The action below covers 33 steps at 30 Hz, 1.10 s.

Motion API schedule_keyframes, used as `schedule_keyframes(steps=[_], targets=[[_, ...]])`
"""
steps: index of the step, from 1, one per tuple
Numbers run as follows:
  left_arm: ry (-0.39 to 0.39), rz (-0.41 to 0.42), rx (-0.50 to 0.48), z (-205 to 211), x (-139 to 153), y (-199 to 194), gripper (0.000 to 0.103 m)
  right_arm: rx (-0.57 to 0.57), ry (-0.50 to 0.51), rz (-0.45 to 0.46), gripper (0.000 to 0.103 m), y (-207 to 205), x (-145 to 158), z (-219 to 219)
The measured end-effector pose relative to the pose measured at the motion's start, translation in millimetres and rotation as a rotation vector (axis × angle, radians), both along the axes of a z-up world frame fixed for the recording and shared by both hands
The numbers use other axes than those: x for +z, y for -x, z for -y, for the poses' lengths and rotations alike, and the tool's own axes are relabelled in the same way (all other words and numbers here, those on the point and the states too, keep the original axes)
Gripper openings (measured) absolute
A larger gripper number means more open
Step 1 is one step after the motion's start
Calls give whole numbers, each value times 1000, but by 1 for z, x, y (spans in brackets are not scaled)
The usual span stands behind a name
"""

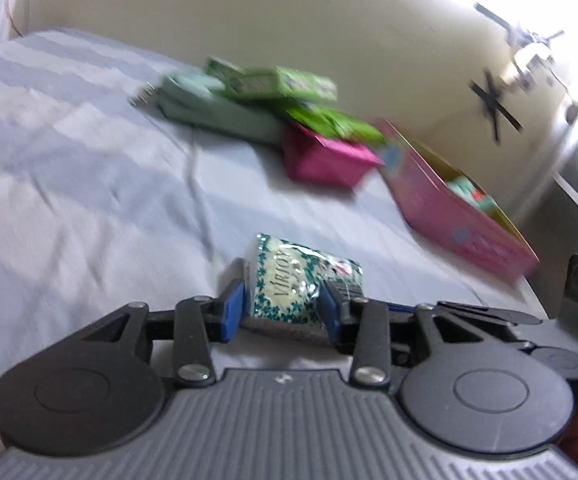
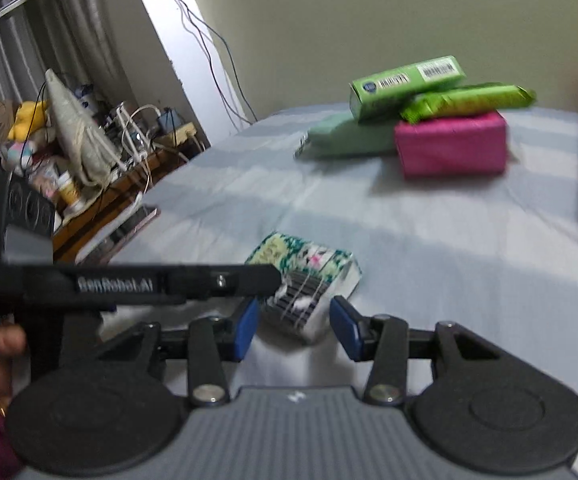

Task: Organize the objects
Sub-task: 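Move the left gripper to the green-and-white tissue pack, then grasp the tissue pack with the left gripper and lift it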

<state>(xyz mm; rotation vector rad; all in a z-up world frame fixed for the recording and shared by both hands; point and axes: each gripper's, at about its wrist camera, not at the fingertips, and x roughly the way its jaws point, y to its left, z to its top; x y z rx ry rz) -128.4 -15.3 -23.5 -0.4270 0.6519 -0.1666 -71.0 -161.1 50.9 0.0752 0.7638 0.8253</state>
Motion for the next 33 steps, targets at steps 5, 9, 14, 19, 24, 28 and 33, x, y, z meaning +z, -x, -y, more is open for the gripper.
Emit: schedule_keyframes(steps=[5,9,14,19,24,28,33], targets=[[11,-16,-69,15,6,7,58,-69,40,64,67,27,-1,23],[22,-7,-22,3,12,3,58,-84,63,95,67,34,-2,24],[28,-22,14,-12,12,1,58,-72,76,114,67,28,-2,15],[56,-38,9,-14,12,-11,56,-41,103,131,67,18,-2,-2],[-17,-51,-27,2,6,-21,54,4,155,169,68,6,-6,-23],[-105,-8,-33,20,4,-16,54,25,200,229,70,10,-14,-32],[-98,-12,-38,36,5,-11,54,2,206,243,65,21,-13,-23]])
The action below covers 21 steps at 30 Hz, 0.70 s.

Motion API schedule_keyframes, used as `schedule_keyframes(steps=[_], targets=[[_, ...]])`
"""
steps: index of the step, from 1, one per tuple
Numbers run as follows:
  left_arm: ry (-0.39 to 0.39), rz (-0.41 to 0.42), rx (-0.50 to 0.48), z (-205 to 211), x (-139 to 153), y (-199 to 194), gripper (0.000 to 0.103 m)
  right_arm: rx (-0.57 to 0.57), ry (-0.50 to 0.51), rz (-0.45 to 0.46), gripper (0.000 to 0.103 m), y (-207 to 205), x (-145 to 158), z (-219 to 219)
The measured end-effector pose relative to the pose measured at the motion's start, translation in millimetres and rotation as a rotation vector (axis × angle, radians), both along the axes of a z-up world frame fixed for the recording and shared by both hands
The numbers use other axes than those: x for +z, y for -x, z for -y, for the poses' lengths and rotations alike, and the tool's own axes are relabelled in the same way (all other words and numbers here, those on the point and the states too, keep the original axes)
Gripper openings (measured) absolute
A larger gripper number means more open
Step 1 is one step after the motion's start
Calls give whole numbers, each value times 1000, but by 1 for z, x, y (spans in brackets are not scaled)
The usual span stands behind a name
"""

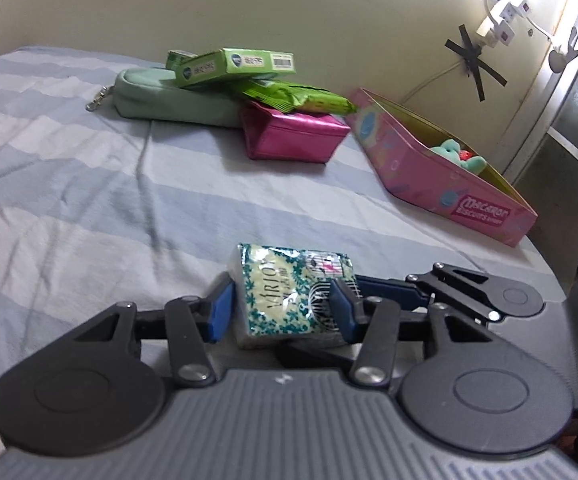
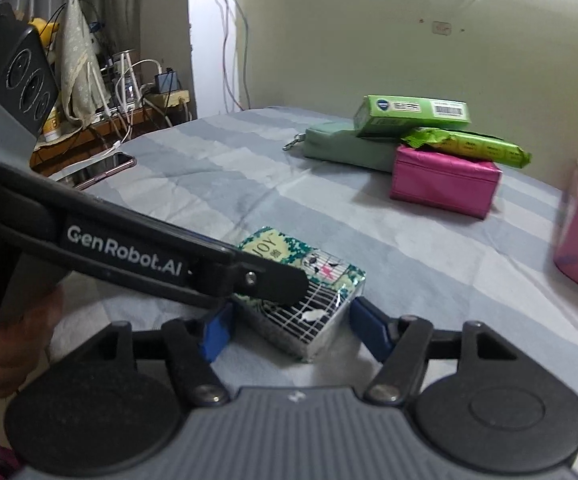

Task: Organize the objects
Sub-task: 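Grasp the tissue pack with the left gripper and lift it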

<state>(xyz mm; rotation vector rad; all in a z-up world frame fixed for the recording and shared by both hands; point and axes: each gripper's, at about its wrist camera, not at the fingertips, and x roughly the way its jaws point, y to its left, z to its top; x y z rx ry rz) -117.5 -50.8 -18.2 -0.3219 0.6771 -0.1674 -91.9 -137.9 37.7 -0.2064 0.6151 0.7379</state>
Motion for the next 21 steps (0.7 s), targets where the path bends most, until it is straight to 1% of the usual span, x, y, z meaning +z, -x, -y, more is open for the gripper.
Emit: schedule_keyframes(steps=[4,7,12,16,19,21], targets=[[-17,-15,-64,30,2,-2,54,-44,-8,-10,65,9,1,26],[-33,-23,-149,58,2,-9,54,-104,-25,-29,66,14,2,55],[-48,-52,-328,119,3,-34,54,-259,-56,-34,66,29,0,121],[-80,-71,-480,180,5,-59,54,-404,-67,-18,66,40,-2,174],[-116,-67,-578,227,5,-73,55,-509,-81,-9,66,45,-4,211],[-117,-70,-614,253,5,-83,55,-569,-90,-5,66,45,-6,234]])
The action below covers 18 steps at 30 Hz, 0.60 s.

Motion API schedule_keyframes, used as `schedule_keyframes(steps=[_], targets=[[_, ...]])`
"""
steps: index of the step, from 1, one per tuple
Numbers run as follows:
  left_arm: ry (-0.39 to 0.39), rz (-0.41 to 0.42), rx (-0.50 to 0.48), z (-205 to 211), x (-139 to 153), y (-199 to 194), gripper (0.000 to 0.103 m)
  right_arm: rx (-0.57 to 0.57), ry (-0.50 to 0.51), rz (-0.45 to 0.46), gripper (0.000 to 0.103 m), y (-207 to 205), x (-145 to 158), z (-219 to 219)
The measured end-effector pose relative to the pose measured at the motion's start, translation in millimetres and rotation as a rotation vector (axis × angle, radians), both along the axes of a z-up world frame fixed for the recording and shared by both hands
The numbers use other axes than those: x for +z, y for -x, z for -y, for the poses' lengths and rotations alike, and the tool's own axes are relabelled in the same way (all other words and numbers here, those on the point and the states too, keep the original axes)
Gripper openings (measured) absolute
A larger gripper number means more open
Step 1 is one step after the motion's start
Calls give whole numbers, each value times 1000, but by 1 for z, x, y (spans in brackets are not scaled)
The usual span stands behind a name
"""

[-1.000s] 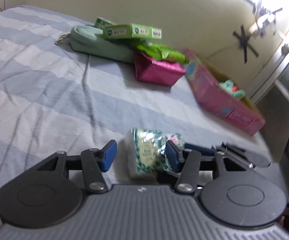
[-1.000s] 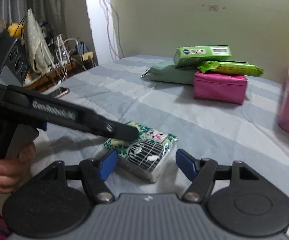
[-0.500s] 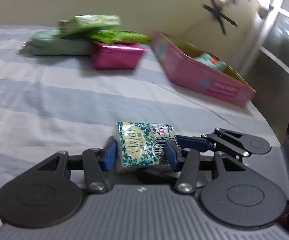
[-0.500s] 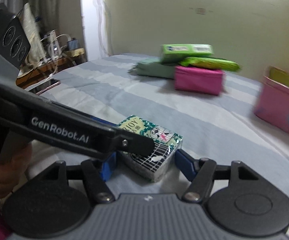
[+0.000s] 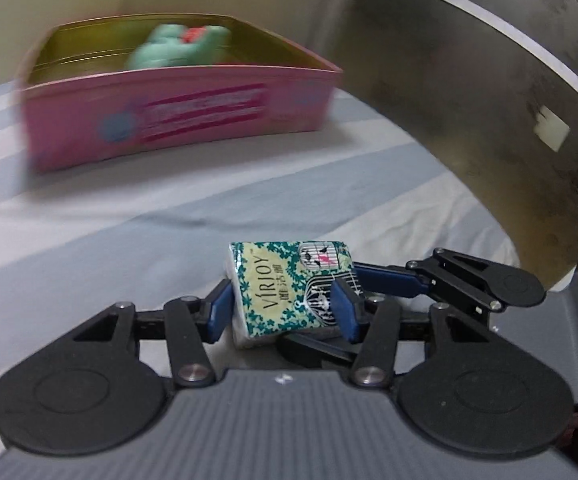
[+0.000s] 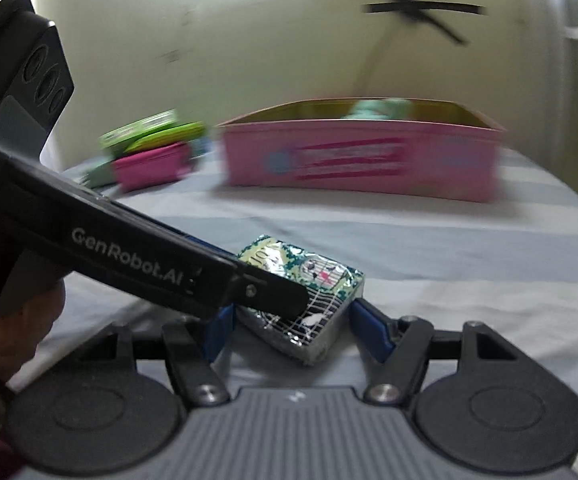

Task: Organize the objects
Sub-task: 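Grasp the tissue pack with the left gripper and lift it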

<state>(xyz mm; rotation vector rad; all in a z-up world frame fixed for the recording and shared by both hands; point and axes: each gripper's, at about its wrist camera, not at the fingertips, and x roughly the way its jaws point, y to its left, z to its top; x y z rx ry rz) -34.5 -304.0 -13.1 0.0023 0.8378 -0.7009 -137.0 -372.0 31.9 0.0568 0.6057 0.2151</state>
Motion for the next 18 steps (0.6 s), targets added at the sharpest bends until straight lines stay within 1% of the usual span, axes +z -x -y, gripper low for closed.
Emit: schedule_keyframes(steps=[3,5,6,7,11,12,15,18], targets=[[4,-17,-48,28,-1,-10,58,-69,-20,10,69,1,-2,28],[-15,-18,-59,41,0,-14,64,-93,-30,26,73,3,-2,38],[-26,-16,-68,45,1,-15,68,-97,-34,32,77,4,-2,41],[-38,-11,-73,48,1,-15,68,-98,-33,37,79,5,-2,42],[-49,-17,-56,48,3,-18,71,-88,-17,43,81,9,-8,43],[-52,-22,-45,48,3,-20,75,-85,-15,51,82,11,-9,44],[-51,-17,-6,42,6,-23,75,-79,-11,59,83,12,-10,43],[-50,-25,15,37,4,-29,71,-87,-11,62,83,13,-10,43]])
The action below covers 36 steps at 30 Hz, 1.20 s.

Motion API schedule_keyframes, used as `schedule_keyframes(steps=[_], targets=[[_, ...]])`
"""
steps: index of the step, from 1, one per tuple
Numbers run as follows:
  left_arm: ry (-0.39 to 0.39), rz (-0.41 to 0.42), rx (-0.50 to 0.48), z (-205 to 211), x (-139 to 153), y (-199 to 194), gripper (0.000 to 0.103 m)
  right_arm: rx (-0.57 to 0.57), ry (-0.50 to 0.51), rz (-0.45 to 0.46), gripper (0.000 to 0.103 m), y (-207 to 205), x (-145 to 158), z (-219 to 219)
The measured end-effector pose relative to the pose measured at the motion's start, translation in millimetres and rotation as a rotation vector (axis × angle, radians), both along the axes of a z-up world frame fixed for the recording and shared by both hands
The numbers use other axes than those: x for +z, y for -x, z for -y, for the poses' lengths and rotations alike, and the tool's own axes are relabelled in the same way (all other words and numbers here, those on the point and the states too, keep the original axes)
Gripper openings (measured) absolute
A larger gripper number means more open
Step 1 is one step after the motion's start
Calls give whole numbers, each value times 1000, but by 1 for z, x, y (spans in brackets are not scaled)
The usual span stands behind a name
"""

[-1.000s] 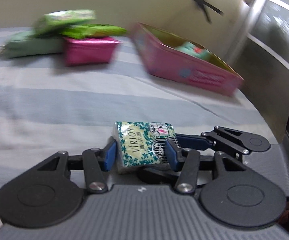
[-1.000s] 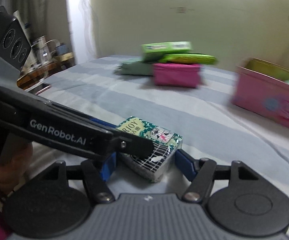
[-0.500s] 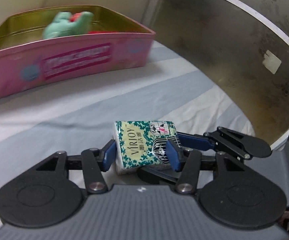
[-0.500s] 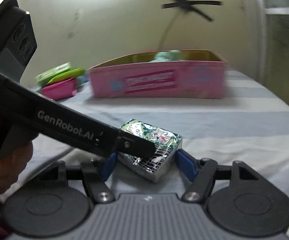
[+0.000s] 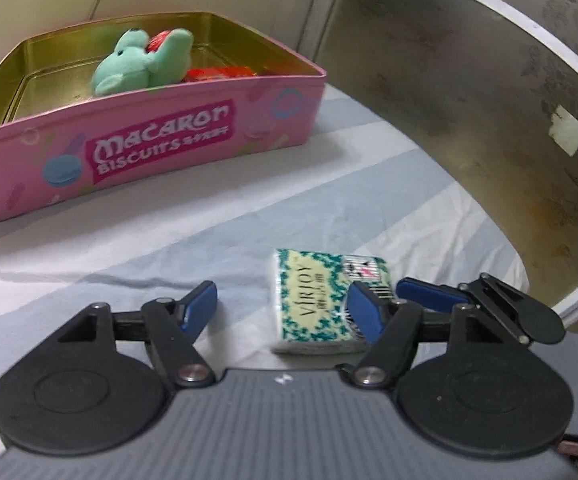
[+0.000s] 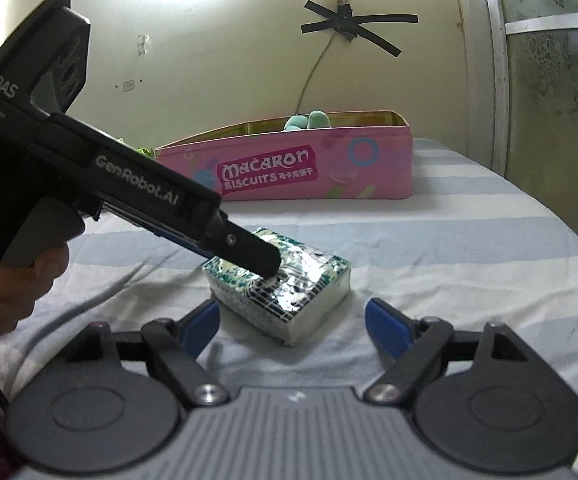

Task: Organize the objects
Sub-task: 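Grasp the tissue pack with the left gripper and lift it, then lower the tissue pack into the pink tin and open the left gripper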

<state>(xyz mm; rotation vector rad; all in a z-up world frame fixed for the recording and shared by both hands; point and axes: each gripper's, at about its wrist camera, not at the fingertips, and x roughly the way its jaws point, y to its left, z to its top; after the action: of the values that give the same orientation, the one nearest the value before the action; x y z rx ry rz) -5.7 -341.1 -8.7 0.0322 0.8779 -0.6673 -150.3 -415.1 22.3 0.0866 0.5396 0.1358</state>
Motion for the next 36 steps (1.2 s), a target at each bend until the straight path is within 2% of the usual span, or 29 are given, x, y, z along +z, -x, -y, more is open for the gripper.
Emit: schedule_keyframes(steps=[3,7,11,13,15,18,22,25,30,36], targets=[[11,20,-15,1,-1,2,66,-6,19,2,81,0,-1,-4],[30,45,-42,4,-4,9,63,-2,57,13,67,1,-2,-11],[30,60,-56,9,-5,14,63,-11,85,21,65,0,-2,-17],[39,53,-62,10,-4,15,55,-23,75,21,63,-1,0,-17],[37,54,-54,9,-1,16,53,-24,59,22,61,-1,1,-18],[54,94,-53,0,10,22,52,-17,59,60,61,0,10,-22],[77,189,-30,-16,39,21,52,23,109,156,61,-10,35,-34],[74,255,-3,-26,60,8,52,50,142,216,61,-33,53,-43],[59,352,64,-37,93,-28,52,91,133,282,61,-89,80,-48],[46,380,191,-45,116,-97,52,157,127,249,61,-187,97,-50]])
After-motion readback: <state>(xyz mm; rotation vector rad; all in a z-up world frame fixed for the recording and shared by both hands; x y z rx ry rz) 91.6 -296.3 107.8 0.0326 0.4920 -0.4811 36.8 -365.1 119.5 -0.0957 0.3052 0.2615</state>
